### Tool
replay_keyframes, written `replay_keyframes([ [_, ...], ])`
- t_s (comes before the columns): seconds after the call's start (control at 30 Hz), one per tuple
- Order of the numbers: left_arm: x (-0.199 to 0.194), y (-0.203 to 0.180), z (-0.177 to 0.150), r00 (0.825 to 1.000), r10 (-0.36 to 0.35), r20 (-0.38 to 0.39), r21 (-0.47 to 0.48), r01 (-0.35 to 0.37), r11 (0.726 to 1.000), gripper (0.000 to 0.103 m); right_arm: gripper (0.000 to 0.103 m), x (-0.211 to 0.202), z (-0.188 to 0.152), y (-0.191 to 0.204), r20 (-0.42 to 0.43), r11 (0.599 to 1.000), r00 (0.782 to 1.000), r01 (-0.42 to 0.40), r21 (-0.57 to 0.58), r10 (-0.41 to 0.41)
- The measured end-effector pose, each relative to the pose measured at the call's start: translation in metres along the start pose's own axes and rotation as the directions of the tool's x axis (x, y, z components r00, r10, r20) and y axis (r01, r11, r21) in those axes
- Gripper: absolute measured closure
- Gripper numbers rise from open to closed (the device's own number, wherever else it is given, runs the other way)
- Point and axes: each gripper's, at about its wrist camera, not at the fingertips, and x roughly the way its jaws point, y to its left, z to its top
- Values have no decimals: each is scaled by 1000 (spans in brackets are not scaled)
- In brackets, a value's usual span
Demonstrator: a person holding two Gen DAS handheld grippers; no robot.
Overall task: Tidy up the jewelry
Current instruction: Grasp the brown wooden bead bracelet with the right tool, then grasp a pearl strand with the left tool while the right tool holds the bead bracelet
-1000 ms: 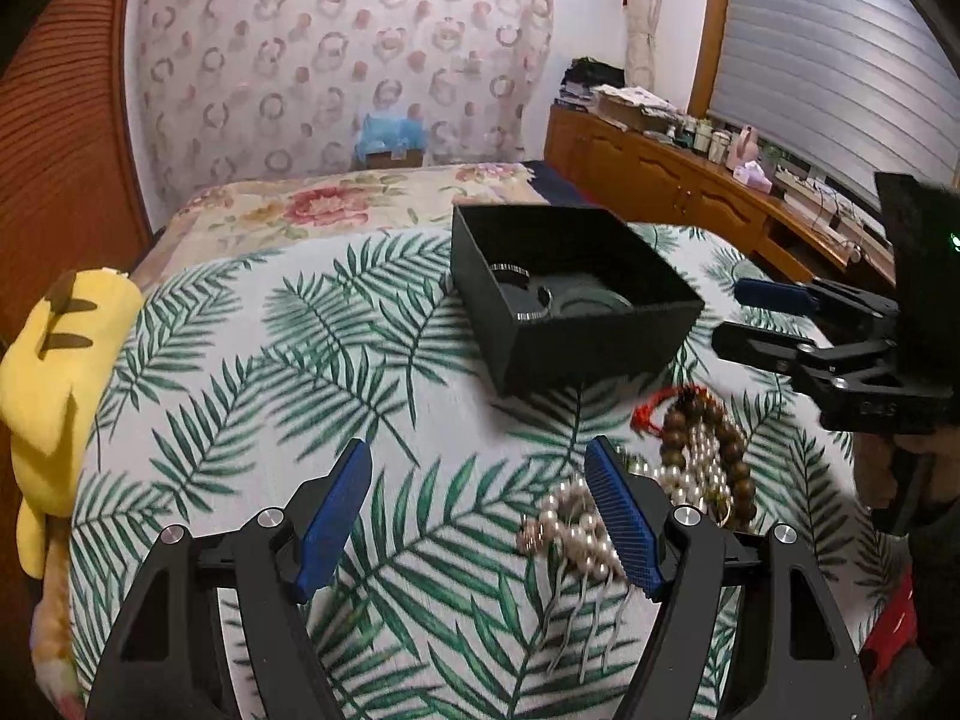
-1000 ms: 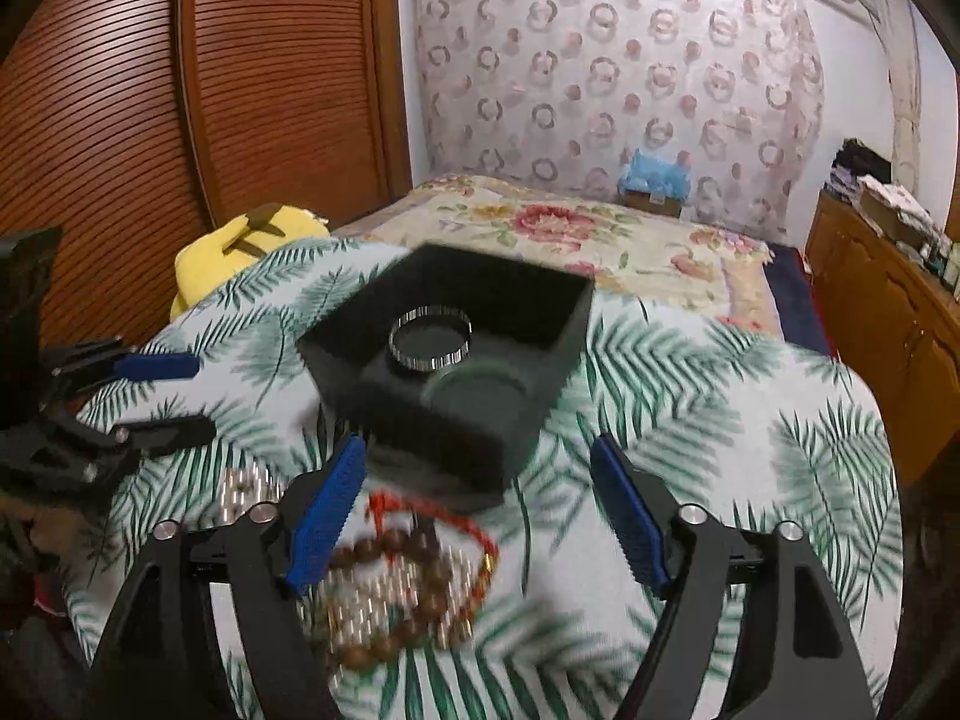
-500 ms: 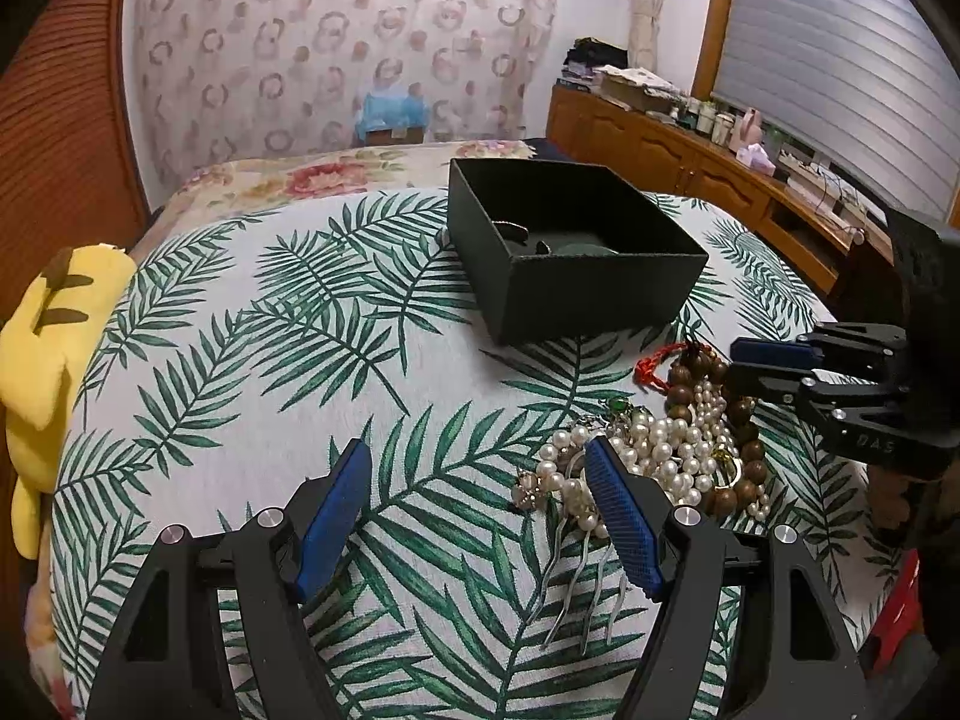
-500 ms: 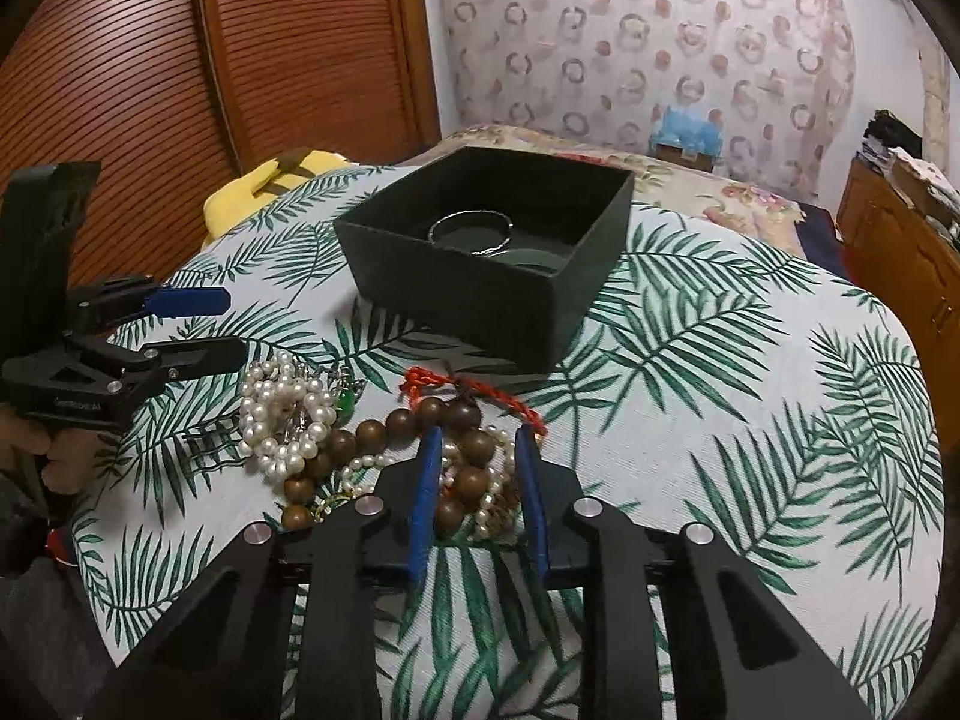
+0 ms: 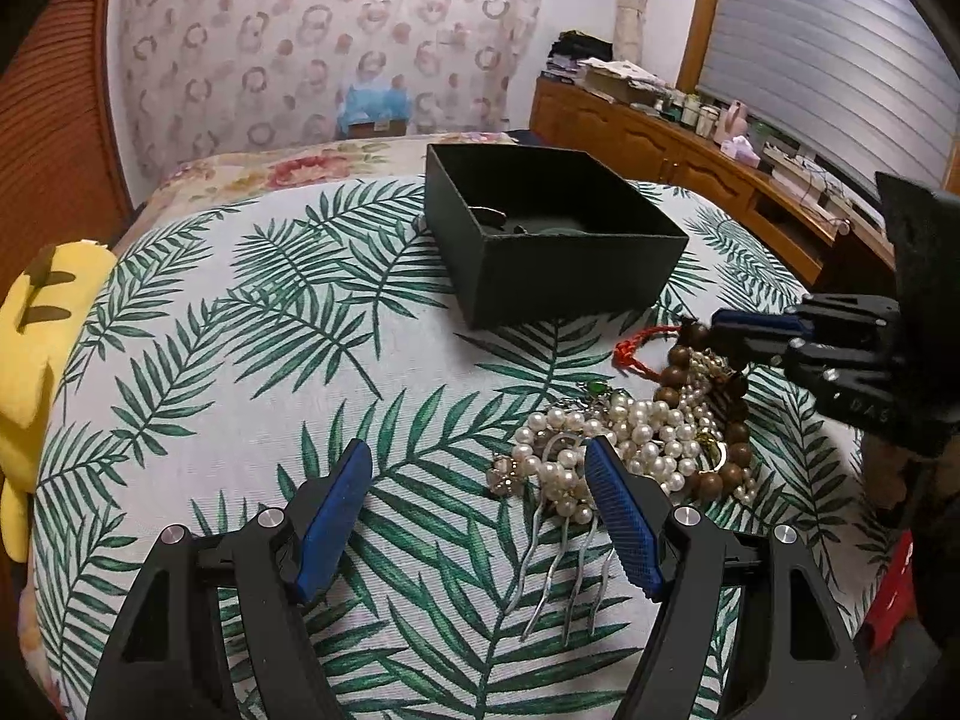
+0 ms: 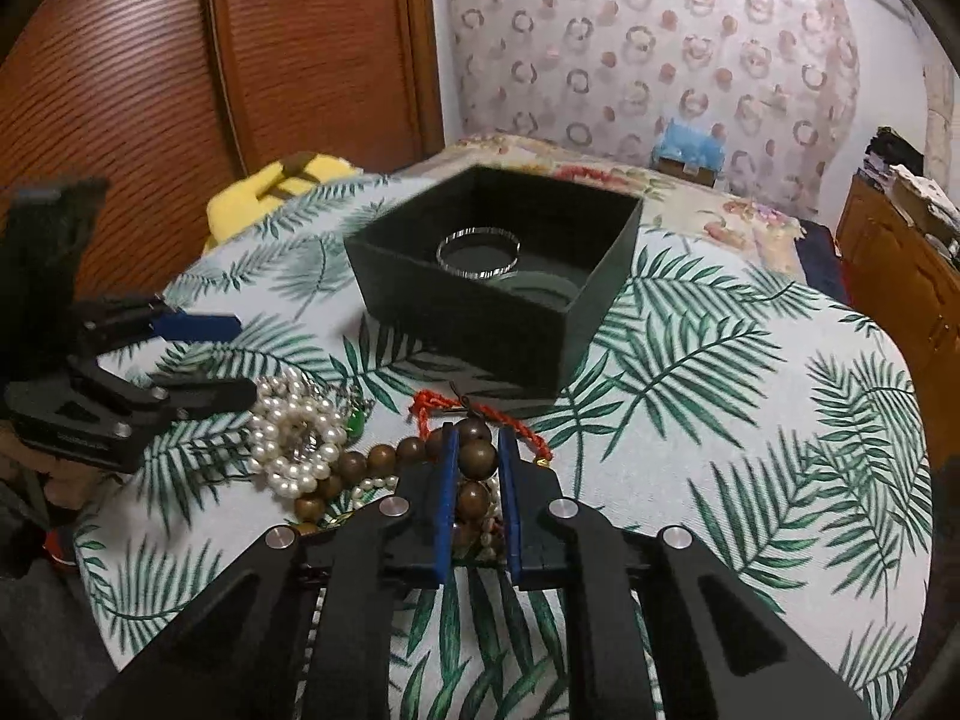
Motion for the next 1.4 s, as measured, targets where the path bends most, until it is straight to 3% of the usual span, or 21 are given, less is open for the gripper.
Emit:
replay_keyframes([
  [0.27,11,-2,6,998,-54,-26,4,55,998,59,88,-21,2,2,45,1000,999,-7,14,6],
  [0.53,20,3,12,987,-152,-45,-34,151,988,72,88,-26,0,4,55,999,998,-24,21,23],
  [0.67,19,0,11,980,-195,-47,-32,194,980,89,88,-27,0,6,54,999,998,-25,20,24],
  [0.73,19,-3,11,982,-183,-47,-22,182,983,90,88,-27,0,6,54,999,998,-25,21,23],
  [0.87,13,-6,14,986,-161,-32,-15,160,987,103,88,-29,0,8,59,1000,998,-23,18,22],
  [1.1,-5,-8,24,991,-131,18,10,131,991,103,88,-42,6,11,79,1000,997,-21,5,21],
  [1.4,8,-5,15,994,-103,-40,13,104,994,100,88,-42,6,9,76,1000,997,-24,13,23],
])
